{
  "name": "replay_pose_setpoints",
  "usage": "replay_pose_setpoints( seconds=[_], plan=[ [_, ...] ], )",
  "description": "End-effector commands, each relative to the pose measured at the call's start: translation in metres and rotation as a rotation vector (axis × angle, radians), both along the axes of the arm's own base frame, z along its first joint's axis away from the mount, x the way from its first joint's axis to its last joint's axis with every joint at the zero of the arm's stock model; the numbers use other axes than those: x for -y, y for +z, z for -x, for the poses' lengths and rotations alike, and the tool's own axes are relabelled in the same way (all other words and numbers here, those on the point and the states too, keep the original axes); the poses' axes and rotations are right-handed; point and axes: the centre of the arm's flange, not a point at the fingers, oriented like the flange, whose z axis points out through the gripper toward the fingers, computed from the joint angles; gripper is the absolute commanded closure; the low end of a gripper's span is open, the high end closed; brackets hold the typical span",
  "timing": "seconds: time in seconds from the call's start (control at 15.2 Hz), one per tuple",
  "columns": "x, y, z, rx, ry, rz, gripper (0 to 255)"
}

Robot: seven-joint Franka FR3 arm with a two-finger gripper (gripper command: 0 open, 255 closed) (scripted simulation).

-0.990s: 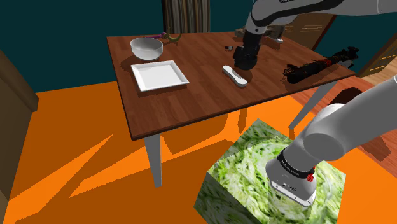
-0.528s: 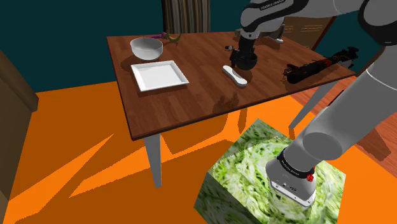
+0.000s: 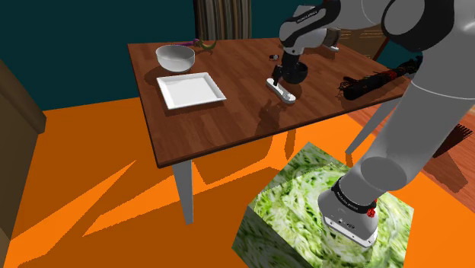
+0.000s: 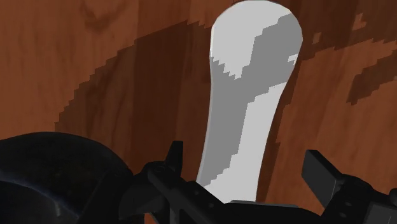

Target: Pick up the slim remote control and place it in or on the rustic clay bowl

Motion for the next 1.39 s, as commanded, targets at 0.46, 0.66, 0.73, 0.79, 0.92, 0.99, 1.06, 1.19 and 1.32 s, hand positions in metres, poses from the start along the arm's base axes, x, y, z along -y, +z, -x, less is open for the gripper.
replay_pose_setpoints(
  seconds=[0.46, 0.66, 0.73, 0.79, 0.92, 0.99, 1.06, 1.19, 1.32],
  plan=[
    [0.001, -0.032, -0.001, 0.0, 0.0, 0.0, 0],
    [0.001, -0.032, -0.001, 0.0, 0.0, 0.0, 0],
    [0.001, -0.032, -0.001, 0.0, 0.0, 0.0, 0],
    [0.001, -0.032, -0.001, 0.0, 0.0, 0.0, 255],
    [0.001, -0.032, -0.001, 0.0, 0.0, 0.0, 255],
    [0.001, -0.032, -0.001, 0.0, 0.0, 0.0, 255],
    [0.001, -0.032, -0.001, 0.0, 0.0, 0.0, 255],
    [0.001, -0.032, -0.001, 0.0, 0.0, 0.0, 255],
    [0.001, -0.032, -0.001, 0.0, 0.0, 0.0, 255]
  ],
)
